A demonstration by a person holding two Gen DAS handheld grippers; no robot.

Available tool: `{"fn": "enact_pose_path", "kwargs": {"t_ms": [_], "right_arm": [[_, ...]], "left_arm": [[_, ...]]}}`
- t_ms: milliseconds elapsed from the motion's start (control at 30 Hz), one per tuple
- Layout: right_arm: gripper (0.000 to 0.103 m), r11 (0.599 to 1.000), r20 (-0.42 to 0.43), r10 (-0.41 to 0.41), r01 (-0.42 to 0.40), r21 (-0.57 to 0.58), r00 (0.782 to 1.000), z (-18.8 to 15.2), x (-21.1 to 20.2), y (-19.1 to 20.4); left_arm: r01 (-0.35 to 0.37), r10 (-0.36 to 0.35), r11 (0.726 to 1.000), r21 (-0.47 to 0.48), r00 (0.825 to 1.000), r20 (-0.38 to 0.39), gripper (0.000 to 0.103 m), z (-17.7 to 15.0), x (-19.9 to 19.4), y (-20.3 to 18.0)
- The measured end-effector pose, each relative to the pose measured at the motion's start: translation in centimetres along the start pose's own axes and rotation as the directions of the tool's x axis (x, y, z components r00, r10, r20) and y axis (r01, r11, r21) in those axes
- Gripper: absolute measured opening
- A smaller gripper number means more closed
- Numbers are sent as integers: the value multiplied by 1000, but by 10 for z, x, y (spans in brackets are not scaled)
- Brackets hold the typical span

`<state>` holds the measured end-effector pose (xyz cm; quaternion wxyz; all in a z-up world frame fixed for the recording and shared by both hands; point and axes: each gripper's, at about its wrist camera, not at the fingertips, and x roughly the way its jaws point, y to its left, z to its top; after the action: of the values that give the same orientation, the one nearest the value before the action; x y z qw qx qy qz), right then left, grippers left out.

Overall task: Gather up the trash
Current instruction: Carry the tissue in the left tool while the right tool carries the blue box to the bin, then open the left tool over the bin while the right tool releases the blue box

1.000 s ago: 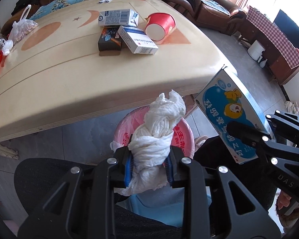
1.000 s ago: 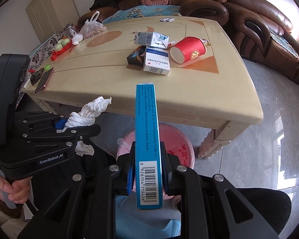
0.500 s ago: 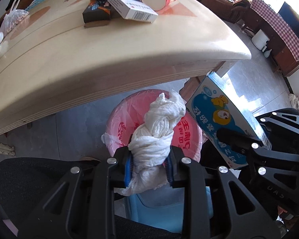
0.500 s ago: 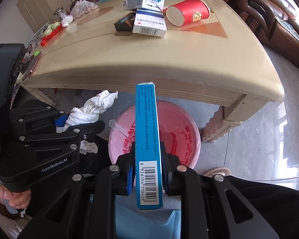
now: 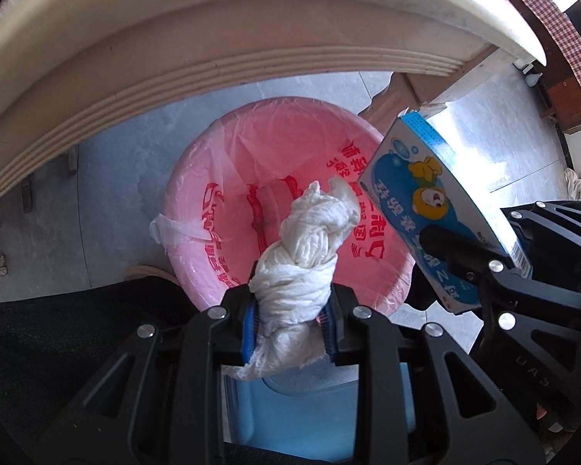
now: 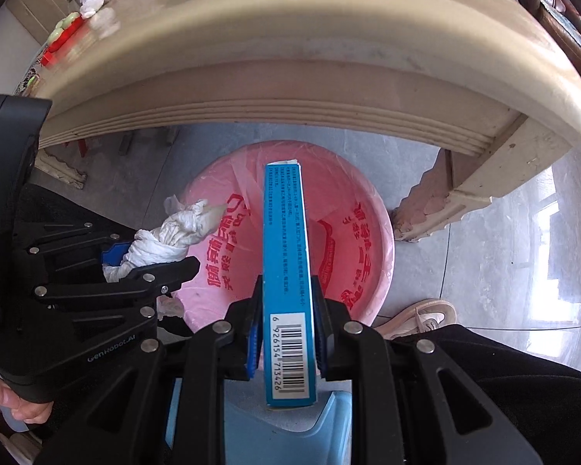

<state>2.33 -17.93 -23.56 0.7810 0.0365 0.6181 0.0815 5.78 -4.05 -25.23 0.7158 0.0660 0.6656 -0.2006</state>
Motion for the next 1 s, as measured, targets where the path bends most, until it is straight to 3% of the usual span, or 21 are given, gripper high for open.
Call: {"fn": "enact_pose_path", "kwargs": {"t_ms": [400, 500, 700, 800, 1000], "right_arm": [[22, 1000, -132, 6, -2, 29, 991, 6, 64, -17], [22, 999, -156, 10, -4, 35, 988, 8, 76, -17], [22, 998, -208, 33, -22, 53, 978, 11, 102, -22], [22, 999, -222, 26, -15, 52, 975, 12, 113, -24], [22, 997, -253, 25, -7, 71, 967, 13, 130, -28]], "left_arm": [[-5, -2, 999, -43, 989, -145, 27, 10, 52, 11], [-41, 36, 999, -27, 985, -168, 27, 12, 65, 12], [-17, 1, 998, -66, 971, -240, 27, 15, 91, 18], [23, -54, 993, -116, 959, -277, 27, 18, 102, 23], [11, -45, 994, -112, 950, -308, 27, 21, 114, 17]]}}
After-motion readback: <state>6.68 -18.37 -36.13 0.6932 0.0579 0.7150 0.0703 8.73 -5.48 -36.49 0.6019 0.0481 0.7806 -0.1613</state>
